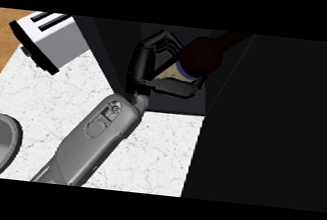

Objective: Pick up the wine, place it into the cabinet and close the cabinet

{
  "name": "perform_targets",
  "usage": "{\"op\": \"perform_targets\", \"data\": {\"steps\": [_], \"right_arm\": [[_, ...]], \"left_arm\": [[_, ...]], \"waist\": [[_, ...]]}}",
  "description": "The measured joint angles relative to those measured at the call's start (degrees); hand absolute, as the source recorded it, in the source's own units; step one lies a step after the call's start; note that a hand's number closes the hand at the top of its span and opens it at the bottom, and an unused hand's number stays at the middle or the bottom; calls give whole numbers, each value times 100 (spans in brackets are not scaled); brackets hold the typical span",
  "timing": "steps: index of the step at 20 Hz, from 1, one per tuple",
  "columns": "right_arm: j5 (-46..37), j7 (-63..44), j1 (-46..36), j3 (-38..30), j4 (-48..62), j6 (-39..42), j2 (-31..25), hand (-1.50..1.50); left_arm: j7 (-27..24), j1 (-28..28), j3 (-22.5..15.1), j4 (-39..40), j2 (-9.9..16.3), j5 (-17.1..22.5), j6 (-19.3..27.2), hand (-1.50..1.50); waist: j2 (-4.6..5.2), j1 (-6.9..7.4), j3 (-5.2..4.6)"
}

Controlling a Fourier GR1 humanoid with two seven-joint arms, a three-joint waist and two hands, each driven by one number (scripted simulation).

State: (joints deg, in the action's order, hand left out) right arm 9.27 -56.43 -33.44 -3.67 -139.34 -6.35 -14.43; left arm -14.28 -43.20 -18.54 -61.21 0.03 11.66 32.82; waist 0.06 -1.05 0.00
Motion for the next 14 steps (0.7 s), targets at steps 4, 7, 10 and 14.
{"op": "perform_targets", "data": {"steps": [4,7,10,14], "right_arm": [[-2,22,52,76,10,8,45,-150],[13,59,66,27,29,27,63,-150],[17,72,102,53,23,38,77,-150],[54,123,60,-44,58,86,72,-150]], "left_arm": [[-433,-25,-31,454,-1,268,-42,150],[-672,56,-157,631,-2,472,-2,150],[-867,17,-182,960,-2,651,-15,150],[-1218,21,-243,1493,-2,801,-88,150]], "waist": [[3,-14,-1],[1,-9,-1],[3,-27,-2],[11,-38,-1]]}}
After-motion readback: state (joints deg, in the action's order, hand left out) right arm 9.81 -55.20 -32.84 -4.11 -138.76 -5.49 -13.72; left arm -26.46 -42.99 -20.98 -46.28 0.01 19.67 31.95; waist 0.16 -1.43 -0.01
